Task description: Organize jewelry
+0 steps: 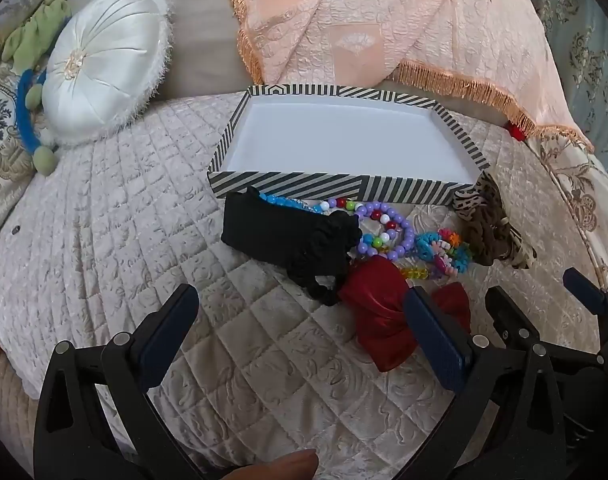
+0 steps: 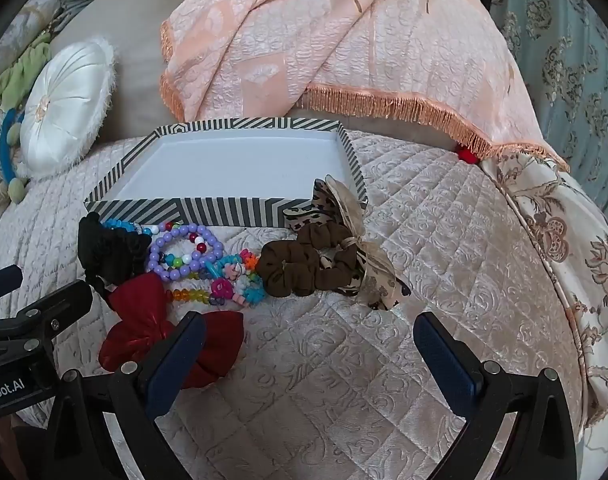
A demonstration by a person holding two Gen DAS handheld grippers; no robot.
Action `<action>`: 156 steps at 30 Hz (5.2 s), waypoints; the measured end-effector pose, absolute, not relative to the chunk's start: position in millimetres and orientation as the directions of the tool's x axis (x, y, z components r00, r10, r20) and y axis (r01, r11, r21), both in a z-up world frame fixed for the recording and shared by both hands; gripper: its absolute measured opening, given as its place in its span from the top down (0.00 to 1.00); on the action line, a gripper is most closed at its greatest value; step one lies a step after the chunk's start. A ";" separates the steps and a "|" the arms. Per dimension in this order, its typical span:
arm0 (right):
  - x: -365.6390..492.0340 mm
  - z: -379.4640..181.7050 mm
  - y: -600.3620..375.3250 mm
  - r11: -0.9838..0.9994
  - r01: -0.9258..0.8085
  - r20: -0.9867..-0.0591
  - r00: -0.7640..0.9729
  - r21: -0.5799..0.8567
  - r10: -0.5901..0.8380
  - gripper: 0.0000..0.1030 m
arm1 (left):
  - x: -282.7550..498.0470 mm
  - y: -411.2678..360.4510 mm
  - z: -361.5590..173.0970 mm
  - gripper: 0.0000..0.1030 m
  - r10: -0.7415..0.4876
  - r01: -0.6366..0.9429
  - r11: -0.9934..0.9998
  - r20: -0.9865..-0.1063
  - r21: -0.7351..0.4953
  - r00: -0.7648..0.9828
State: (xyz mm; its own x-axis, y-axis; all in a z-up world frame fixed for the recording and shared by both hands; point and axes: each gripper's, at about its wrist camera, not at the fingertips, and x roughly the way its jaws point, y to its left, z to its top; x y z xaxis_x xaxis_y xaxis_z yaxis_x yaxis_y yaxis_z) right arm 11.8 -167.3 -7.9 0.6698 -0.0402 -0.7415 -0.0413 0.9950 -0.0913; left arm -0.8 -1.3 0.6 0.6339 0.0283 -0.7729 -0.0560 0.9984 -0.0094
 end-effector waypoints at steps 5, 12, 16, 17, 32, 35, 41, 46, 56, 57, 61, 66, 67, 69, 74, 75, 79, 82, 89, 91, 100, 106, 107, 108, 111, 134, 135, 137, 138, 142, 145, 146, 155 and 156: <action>11.2 -7.8 -166.1 0.995 -0.041 -0.741 0.670 -0.089 -0.038 0.00 | -0.1 2.9 -3.2 0.00 0.024 -0.057 0.998 -0.773 -0.016 0.634; 12.2 -7.2 -166.3 0.996 -0.041 -0.742 0.670 -0.085 -0.035 0.00 | -0.8 2.2 -2.5 0.00 0.025 -0.057 0.998 -0.774 -0.015 0.632; 13.8 -7.3 -164.5 0.995 -0.044 -0.740 0.672 -0.085 -0.034 0.00 | -0.3 3.4 -1.8 0.00 0.026 -0.059 0.998 -0.774 -0.015 0.633; 13.5 -6.8 -164.3 0.995 -0.045 -0.738 0.674 -0.086 -0.034 0.00 | -0.3 3.3 -1.8 0.00 0.027 -0.059 0.998 -0.774 -0.014 0.633; 7.6 1.4 -174.7 0.995 0.000 -0.678 0.732 -0.103 -0.070 0.00 | -1.1 1.6 3.1 0.00 0.037 -0.063 0.998 -0.773 -0.004 0.633; 7.0 1.3 -171.4 0.991 -0.010 -0.677 0.731 -0.135 -0.085 0.00 | -1.4 1.6 3.4 0.00 0.037 -0.063 0.998 -0.772 -0.004 0.634; 8.5 -1.1 -170.6 0.992 -0.020 -0.703 0.707 -0.128 -0.076 0.00 | -1.4 1.7 2.8 0.00 0.036 -0.064 0.998 -0.772 -0.005 0.634; 8.6 -2.8 -167.4 0.987 -0.018 -0.710 0.697 -0.157 -0.100 0.00 | -1.4 1.3 2.9 0.00 0.037 -0.064 0.998 -0.773 -0.005 0.634; 9.2 -3.0 -168.5 0.989 -0.021 -0.718 0.691 -0.143 -0.089 0.00 | -1.7 1.4 2.6 0.00 0.037 -0.066 0.998 -0.773 -0.006 0.633; 9.2 -3.3 -167.7 0.989 -0.024 -0.718 0.691 -0.146 -0.089 0.00 | -1.7 1.4 2.6 0.00 0.037 -0.066 0.998 -0.774 -0.006 0.632; 9.9 -4.3 -168.1 0.989 -0.020 -0.723 0.685 -0.145 -0.092 0.00 | -1.7 1.0 2.5 0.00 0.036 -0.067 0.998 -0.775 -0.008 0.631; 10.1 -4.6 -168.9 0.989 -0.017 -0.724 0.683 -0.145 -0.095 0.00 | -1.6 1.2 2.4 0.00 0.037 -0.068 0.998 -0.775 -0.008 0.631; 10.0 -4.8 -168.7 0.989 -0.018 -0.724 0.683 -0.146 -0.095 0.00 | -1.7 1.1 2.5 0.00 0.037 -0.068 0.998 -0.775 -0.009 0.631; 9.9 -4.8 -168.9 0.989 -0.019 -0.724 0.683 -0.146 -0.094 0.00 | -1.4 1.1 2.3 0.00 0.037 -0.068 0.998 -0.775 -0.008 0.630; 10.1 -5.2 -168.9 0.989 -0.020 -0.725 0.682 -0.147 -0.094 0.00 | -1.5 1.4 2.2 0.00 0.036 -0.068 0.998 -0.775 -0.009 0.631; 10.2 -5.3 -168.9 0.989 -0.020 -0.725 0.682 -0.147 -0.094 0.00 | -1.5 1.4 2.4 0.00 0.036 -0.068 0.998 -0.775 -0.009 0.631; 10.1 -5.8 -168.8 0.989 -0.022 -0.726 0.681 -0.147 -0.093 0.00 | -1.7 1.5 2.4 0.00 0.036 -0.068 0.998 -0.774 -0.009 0.632; 10.4 -6.2 -168.0 0.989 -0.022 -0.727 0.680 -0.149 -0.094 0.00 | -0.6 1.3 1.7 0.00 0.036 -0.067 0.998 -0.776 -0.009 0.630; 10.9 -7.3 -167.2 0.988 -0.022 -0.728 0.679 -0.150 -0.095 0.00 | -0.8 1.3 1.5 0.00 0.036 -0.067 0.998 -0.775 -0.008 0.631; 10.8 -7.4 -167.3 0.989 -0.023 -0.728 0.679 -0.148 -0.094 0.00 | -0.9 1.3 1.5 0.00 0.036 -0.067 0.998 -0.775 -0.008 0.630; 11.9 -8.9 -167.1 0.990 -0.026 -0.733 0.675 -0.135 -0.082 0.00 | -0.6 1.3 1.2 0.00 0.037 -0.067 0.998 -0.776 -0.007 0.630; 12.4 -9.9 -167.2 0.991 -0.025 -0.740 0.667 -0.133 -0.083 0.00 | -0.6 1.2 1.1 0.00 0.036 -0.067 0.998 -0.776 -0.008 0.630; 12.3 -9.6 -166.9 0.991 -0.026 -0.740 0.668 -0.134 -0.082 0.00 | -0.8 1.0 1.1 0.00 0.036 -0.067 0.998 -0.775 -0.008 0.630; 11.7 -9.3 -166.3 0.990 -0.027 -0.737 0.670 -0.139 -0.085 0.00 | -0.7 1.0 1.1 0.00 0.037 -0.067 0.998 -0.775 -0.007 0.631; 11.6 -9.4 -164.9 0.989 -0.029 -0.737 0.670 -0.147 -0.090 0.00 | -0.6 1.2 1.1 0.00 0.037 -0.067 0.998 -0.775 -0.007 0.630; 12.3 -8.8 -167.4 0.989 -0.022 -0.739 0.667 -0.148 -0.096 0.00 | -0.6 1.2 1.1 0.00 0.037 -0.066 0.998 -0.776 -0.007 0.630; 12.3 -8.8 -167.4 0.989 -0.022 -0.739 0.667 -0.148 -0.095 0.00 | -0.5 1.1 1.1 0.00 0.037 -0.066 0.998 -0.776 -0.006 0.630; 12.2 -8.8 -167.4 0.989 -0.022 -0.739 0.667 -0.149 -0.096 0.00 | -0.6 1.1 1.1 0.00 0.037 -0.066 0.998 -0.775 -0.007 0.631; 12.2 -8.8 -167.4 0.989 -0.023 -0.739 0.667 -0.148 -0.095 0.00 | -0.6 1.1 1.1 0.00 0.037 -0.066 0.998 -0.775 -0.007 0.630; 12.3 -8.9 -167.4 0.989 -0.023 -0.739 0.667 -0.148 -0.095 0.00 | -0.6 1.1 1.0 0.00 0.037 -0.066 0.998 -0.775 -0.007 0.631; 12.2 -8.8 -167.5 0.989 -0.022 -0.738 0.668 -0.148 -0.095 0.00 | -0.7 1.2 1.1 0.00 0.037 -0.066 0.998 -0.775 -0.007 0.630; 12.3 -8.9 -167.4 0.989 -0.022 -0.739 0.667 -0.148 -0.096 0.00 | -0.6 1.2 1.1 0.00 0.037 -0.066 0.998 -0.775 -0.007 0.630; 12.2 -8.9 -167.6 0.989 -0.022 -0.739 0.667 -0.148 -0.095 0.00 | -0.6 1.1 1.0 0.00 0.037 -0.066 0.998 -0.775 -0.007 0.630; 12.2 -8.9 -167.5 0.989 -0.022 -0.739 0.667 -0.148 -0.095 0.00 | -0.6 1.1 1.0 0.00 0.037 -0.066 0.998 -0.776 -0.007 0.630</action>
